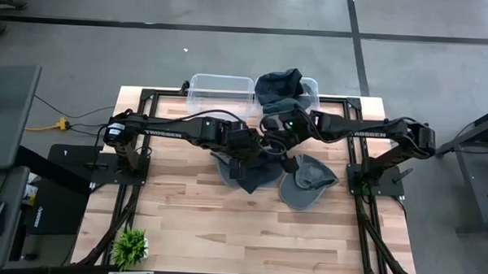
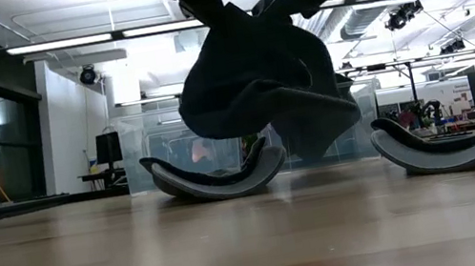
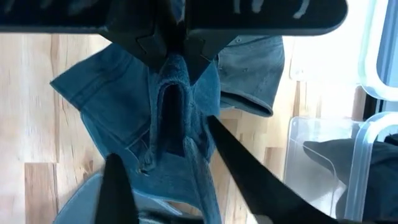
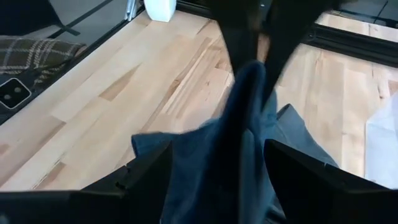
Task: Pick & Place hat
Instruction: Put the blue cap into the right transparent bin
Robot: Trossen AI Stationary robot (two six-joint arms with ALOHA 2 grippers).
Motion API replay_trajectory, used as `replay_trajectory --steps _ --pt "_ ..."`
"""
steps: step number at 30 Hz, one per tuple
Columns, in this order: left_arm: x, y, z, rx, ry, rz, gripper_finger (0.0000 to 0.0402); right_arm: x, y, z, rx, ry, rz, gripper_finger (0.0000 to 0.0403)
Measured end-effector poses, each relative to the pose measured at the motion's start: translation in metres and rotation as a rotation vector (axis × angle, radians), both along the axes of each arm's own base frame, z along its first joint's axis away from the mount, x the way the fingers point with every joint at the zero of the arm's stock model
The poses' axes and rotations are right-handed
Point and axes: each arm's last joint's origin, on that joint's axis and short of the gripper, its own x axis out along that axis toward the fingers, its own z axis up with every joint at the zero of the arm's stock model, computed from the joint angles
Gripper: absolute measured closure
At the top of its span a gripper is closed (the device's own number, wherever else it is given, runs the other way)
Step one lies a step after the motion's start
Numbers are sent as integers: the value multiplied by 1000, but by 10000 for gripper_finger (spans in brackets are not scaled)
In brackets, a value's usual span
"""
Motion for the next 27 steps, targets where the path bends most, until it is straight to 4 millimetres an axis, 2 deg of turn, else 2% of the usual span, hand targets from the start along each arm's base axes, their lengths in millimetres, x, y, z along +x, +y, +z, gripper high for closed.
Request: replay_trajectory --steps 11,18,22,27 --pt "4 0 3 9 -53 5 402 3 13 1 36 5 5 155" --pt "4 1 3 42 -57 29 402 3 11 -1 -65 40 -143 158" --pt "4 2 3 44 -58 30 402 3 10 -2 -81 61 -203 180" --pt "4 2 3 43 -56 30 402 2 9 -4 -107 86 -242 236"
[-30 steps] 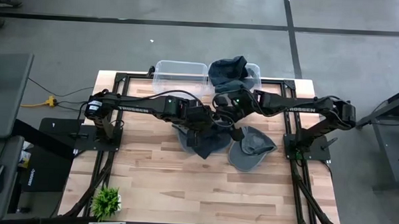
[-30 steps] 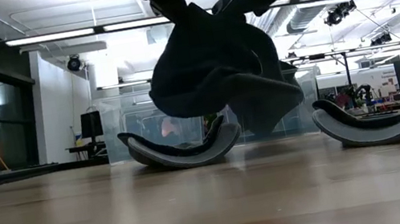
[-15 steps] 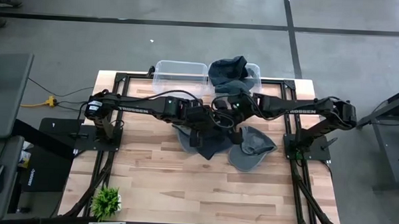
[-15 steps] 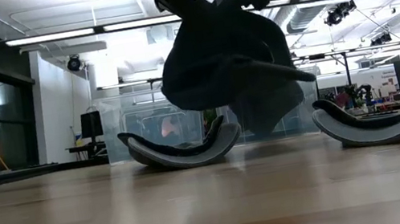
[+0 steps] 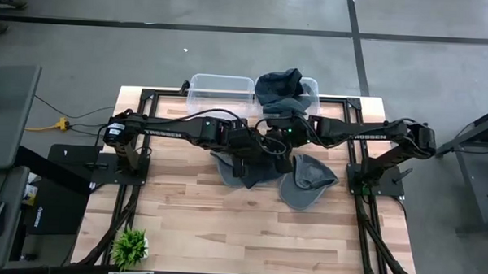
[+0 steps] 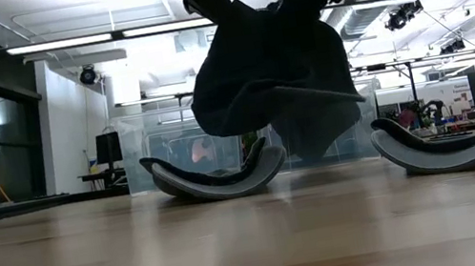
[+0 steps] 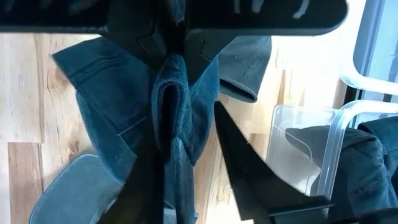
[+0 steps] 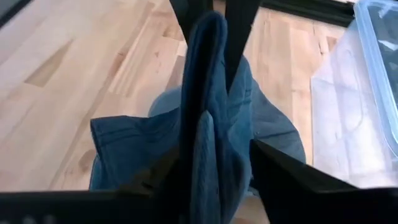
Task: Pick & Place hat
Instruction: Put the blue cap into the right transparent bin
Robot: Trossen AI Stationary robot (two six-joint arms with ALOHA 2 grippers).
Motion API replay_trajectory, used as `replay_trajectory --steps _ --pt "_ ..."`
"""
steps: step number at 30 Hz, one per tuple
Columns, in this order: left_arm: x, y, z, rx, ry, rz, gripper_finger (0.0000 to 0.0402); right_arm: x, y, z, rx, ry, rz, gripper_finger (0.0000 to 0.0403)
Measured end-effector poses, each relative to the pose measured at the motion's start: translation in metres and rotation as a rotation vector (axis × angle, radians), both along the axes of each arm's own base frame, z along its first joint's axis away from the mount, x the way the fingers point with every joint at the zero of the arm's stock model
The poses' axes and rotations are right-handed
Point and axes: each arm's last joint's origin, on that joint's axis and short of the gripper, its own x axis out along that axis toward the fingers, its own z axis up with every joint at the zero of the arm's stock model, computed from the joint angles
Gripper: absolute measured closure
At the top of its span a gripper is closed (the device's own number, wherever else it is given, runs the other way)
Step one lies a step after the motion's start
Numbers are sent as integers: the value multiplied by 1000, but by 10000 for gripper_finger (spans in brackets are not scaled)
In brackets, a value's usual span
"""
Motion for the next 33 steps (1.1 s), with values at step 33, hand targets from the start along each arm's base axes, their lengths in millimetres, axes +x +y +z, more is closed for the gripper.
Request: replay_trajectory --steps 33 --pt "-42 9 46 179 -32 259 256 -13 -8 2 -192 100 -246 391"
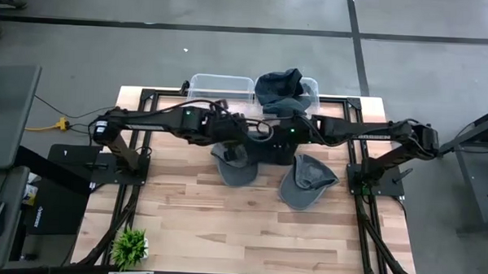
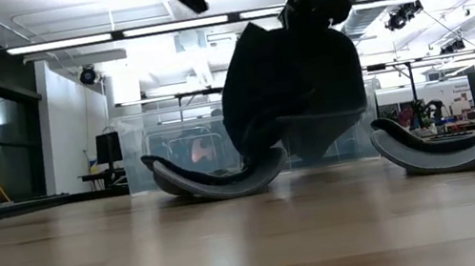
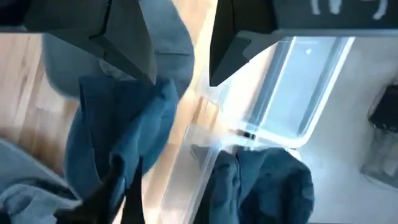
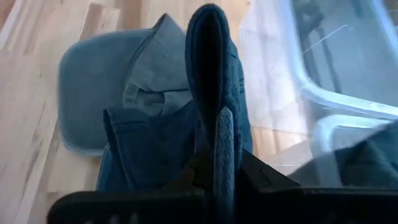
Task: Pick & Place hat
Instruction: Put the blue cap into the right transparent bin
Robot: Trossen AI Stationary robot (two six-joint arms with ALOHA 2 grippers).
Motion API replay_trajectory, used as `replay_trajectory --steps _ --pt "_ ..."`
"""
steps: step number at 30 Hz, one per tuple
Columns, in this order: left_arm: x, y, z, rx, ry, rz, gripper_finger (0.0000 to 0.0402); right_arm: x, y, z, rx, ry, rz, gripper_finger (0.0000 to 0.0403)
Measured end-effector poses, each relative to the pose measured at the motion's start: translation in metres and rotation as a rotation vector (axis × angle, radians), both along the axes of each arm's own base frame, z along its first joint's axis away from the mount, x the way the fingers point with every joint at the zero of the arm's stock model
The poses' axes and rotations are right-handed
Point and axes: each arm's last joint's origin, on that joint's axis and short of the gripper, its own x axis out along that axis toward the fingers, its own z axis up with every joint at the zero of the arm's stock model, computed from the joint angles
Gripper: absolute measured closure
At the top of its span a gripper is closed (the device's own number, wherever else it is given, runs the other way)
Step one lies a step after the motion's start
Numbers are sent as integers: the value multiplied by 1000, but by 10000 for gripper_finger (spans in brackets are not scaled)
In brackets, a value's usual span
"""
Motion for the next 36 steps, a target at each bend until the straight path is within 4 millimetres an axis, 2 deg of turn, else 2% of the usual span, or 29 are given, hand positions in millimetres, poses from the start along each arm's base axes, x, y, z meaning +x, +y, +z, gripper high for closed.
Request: replay_trajectory --steps 2,4,7,12,18,21,26,31,36 --pt "-12 -3 3 -11 10 3 256 -5 1 4 -6 -21 -8 391" --pt "-12 -4 5 6 -35 23 258 -13 2 7 -7 -51 -19 391" --pt "-19 -9 -4 19 14 35 259 -30 5 9 -16 -92 -48 391" --pt "-22 -11 -16 18 -28 35 259 -68 12 1 -4 -174 -89 391" --pt "-11 -13 -32 26 -122 8 259 -107 25 -9 -39 -431 -90 391" --pt "-7 -14 -28 22 -200 -8 259 -118 32 -15 -80 -555 -54 391" --pt "2 -14 -30 28 -277 -11 259 -128 37 -18 -174 -687 -71 391" --pt "9 -12 -16 108 -407 -4 259 -127 42 -13 -255 -774 -24 391" --pt "13 -5 -7 221 -431 -17 259 -125 46 -4 -359 -850 1 392"
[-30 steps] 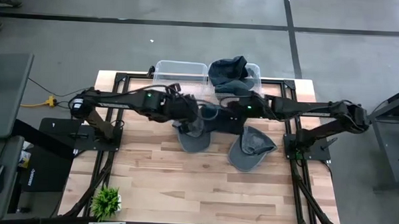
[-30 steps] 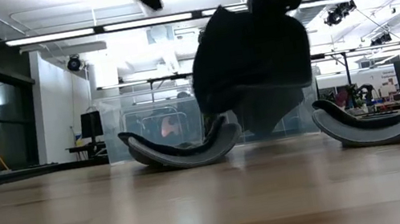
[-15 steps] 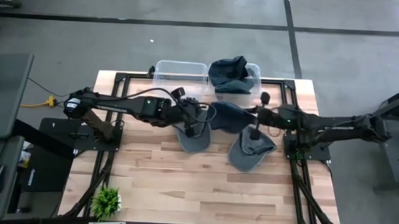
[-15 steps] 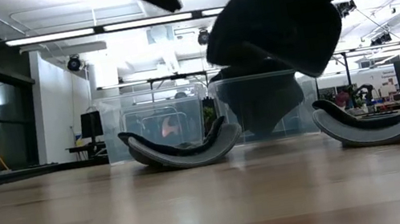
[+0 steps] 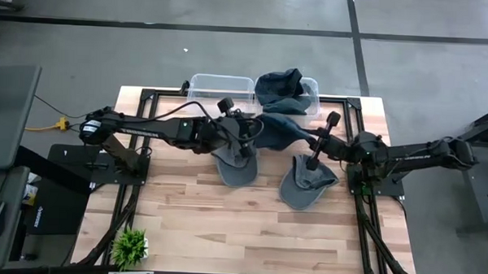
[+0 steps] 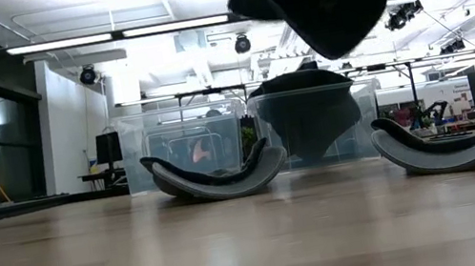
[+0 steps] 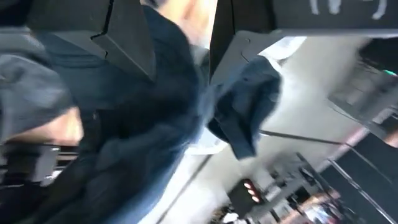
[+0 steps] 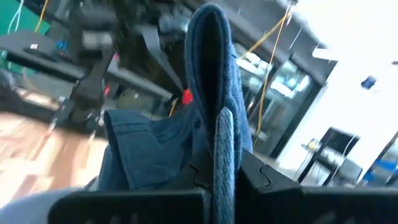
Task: Pick & Place hat
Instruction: Put the blue cap into the right transparent bin
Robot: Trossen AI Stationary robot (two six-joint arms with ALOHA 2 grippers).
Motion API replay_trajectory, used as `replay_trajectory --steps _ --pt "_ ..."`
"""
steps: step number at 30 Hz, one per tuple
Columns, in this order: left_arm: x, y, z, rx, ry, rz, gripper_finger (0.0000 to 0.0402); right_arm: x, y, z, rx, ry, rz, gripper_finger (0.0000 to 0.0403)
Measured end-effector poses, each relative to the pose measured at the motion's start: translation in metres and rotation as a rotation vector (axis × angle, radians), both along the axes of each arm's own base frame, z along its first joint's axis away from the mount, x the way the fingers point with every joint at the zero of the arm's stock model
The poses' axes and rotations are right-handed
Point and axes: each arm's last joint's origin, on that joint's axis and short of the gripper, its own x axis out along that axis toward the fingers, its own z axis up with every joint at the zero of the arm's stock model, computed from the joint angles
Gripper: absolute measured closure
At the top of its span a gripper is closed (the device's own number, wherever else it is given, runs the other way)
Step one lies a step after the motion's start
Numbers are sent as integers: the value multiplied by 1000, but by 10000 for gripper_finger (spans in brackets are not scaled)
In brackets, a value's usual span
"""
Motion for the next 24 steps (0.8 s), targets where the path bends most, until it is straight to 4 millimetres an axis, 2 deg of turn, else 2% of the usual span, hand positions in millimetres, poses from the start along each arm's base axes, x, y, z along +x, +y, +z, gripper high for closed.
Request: replay_trajectory --steps 5,11,17,24 --pt "0 9 9 61 6 23 257 0 1 3 -55 -10 -19 392" --pt "0 9 20 83 5 -21 249 1 1 1 -78 7 -23 392" --pt "2 5 21 65 20 -157 238 1 1 2 -104 13 -12 392" --pt "2 5 21 69 21 -176 224 2 2 3 -118 4 34 392"
